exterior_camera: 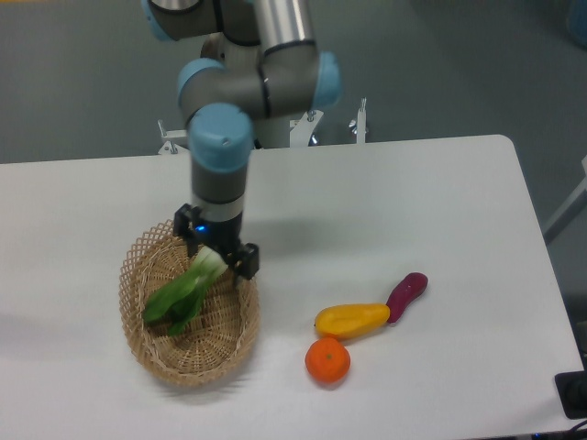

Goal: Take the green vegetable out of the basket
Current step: 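Lower the gripper onto the bok choy stem and close it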

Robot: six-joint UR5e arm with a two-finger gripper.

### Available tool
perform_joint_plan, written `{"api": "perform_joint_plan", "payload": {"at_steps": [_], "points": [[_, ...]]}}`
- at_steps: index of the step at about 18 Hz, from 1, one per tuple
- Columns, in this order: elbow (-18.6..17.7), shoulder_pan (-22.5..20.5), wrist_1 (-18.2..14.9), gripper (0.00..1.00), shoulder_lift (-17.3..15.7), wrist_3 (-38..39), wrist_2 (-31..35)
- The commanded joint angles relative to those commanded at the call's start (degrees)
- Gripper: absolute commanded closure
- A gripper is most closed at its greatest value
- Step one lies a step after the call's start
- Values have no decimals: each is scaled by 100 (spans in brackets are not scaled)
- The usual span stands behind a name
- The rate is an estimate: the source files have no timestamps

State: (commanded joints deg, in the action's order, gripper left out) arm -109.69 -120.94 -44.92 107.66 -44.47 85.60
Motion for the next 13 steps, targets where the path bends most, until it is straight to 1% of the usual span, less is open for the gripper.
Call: {"api": "perform_joint_plan", "payload": {"at_steps": [4,6,10,13], "points": [[-9,150,343,0,272,342,44],[9,150,352,0,282,352,80],[26,167,361,0,422,360,132],[18,229,352,0,440,360,141]]}}
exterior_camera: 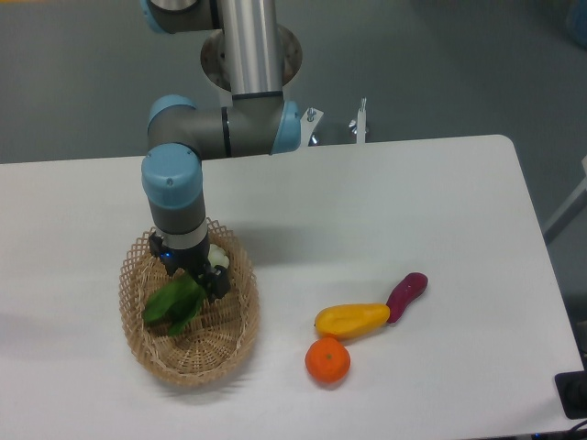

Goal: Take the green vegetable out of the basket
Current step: 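Lower the gripper onto the bok choy stem and close it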

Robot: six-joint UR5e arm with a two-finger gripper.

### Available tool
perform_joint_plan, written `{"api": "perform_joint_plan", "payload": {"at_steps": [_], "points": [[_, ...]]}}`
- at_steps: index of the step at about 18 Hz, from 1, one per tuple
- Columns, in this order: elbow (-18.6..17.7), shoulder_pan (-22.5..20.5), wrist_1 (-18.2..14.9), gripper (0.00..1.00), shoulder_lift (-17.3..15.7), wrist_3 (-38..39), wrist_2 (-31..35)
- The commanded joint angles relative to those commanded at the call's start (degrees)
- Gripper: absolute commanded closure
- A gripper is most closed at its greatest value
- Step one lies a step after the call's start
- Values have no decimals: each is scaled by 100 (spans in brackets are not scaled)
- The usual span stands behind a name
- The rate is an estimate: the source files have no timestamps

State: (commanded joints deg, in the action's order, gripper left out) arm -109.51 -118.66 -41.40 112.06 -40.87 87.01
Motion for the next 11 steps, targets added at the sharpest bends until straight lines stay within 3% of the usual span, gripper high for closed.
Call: {"api": "perform_joint_plan", "payload": {"at_steps": [5,6,9,10,11], "points": [[44,18,17,0,44,70,61],[53,18,44,7,44,70,157],[61,18,44,53,27,53,229],[62,18,44,61,18,44,229],[79,18,44,62,9,27,229]]}}
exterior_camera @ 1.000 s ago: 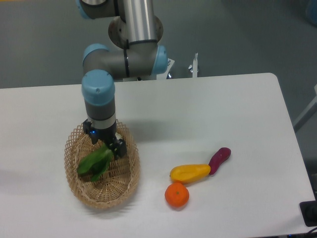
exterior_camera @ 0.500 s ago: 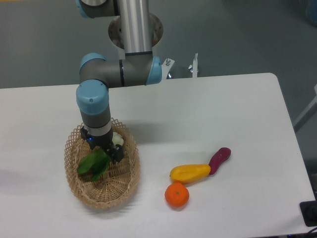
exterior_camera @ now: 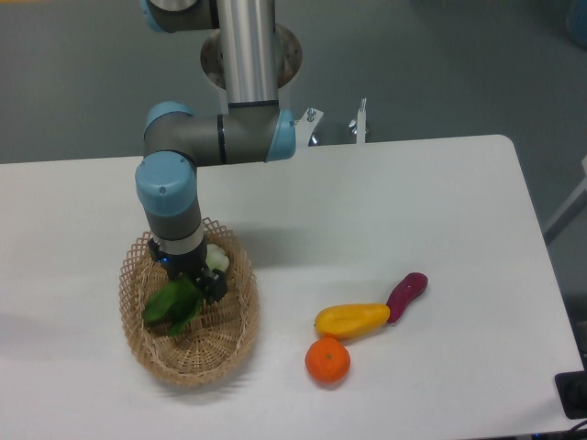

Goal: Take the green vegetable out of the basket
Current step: 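Lower the gripper onto the bok choy stem and close it, then lift the gripped bok choy up out of the basket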

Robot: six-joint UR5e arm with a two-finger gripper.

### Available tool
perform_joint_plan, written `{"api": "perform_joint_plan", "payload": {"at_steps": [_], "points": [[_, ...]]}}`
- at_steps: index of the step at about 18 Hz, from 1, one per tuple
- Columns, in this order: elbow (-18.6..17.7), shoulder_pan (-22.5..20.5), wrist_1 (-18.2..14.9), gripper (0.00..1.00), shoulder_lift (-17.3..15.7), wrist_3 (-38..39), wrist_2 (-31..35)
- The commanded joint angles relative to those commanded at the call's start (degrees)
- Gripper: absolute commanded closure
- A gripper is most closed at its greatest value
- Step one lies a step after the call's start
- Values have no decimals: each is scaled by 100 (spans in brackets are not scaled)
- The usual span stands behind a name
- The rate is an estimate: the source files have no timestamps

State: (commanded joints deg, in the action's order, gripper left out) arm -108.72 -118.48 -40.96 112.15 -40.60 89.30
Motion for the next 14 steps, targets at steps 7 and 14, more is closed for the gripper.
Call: {"api": "perform_joint_plan", "payload": {"at_steps": [7,14], "points": [[9,0,-9,65,-35,-44,0],[132,-123,-123,65,-483,-333,-88]]}}
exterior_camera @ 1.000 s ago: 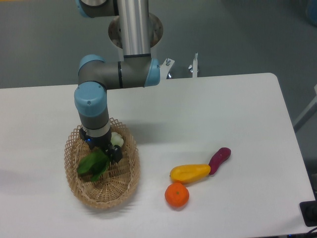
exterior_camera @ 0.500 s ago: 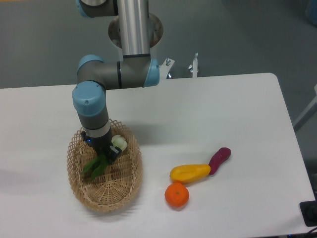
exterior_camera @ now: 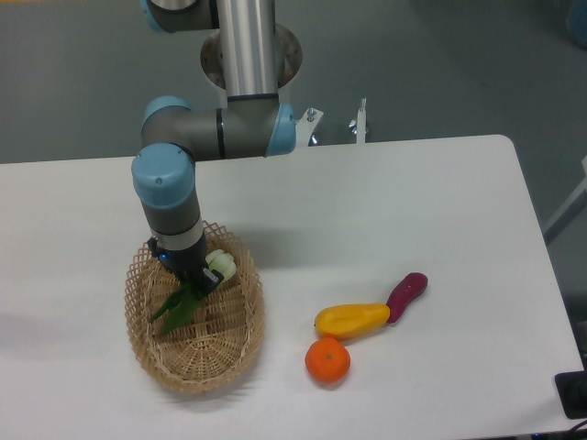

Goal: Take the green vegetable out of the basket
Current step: 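Lift the gripped bok choy up out of the basket, then carry the bok choy up and away from the basket, past the eggplant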

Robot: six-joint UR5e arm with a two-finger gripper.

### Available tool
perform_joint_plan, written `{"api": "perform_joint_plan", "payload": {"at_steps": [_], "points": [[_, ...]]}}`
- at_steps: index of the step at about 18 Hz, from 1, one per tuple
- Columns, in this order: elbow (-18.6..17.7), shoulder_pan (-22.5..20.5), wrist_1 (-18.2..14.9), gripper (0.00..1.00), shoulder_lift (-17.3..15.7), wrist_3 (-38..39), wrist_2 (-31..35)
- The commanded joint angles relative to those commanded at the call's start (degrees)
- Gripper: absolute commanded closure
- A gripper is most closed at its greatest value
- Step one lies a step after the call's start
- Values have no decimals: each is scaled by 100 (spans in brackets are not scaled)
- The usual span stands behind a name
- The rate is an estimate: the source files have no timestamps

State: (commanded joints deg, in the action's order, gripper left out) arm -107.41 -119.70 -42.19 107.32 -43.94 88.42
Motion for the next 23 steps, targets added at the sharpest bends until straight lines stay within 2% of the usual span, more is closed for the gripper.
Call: {"api": "perform_joint_plan", "payload": {"at_steps": [3,5,8,11,14,19,23], "points": [[70,-254,-61,65,-158,-132,-123],[219,-526,-394,64,-343,-325,-333],[597,-974,-1027,64,-431,-843,-396],[922,-1536,-1309,64,-458,-1080,-509],[1142,-2134,-1616,64,-458,-1765,-615],[1275,-3153,-1828,64,-458,-3012,-651],[1292,-3735,-1837,64,-458,-3840,-730]]}}
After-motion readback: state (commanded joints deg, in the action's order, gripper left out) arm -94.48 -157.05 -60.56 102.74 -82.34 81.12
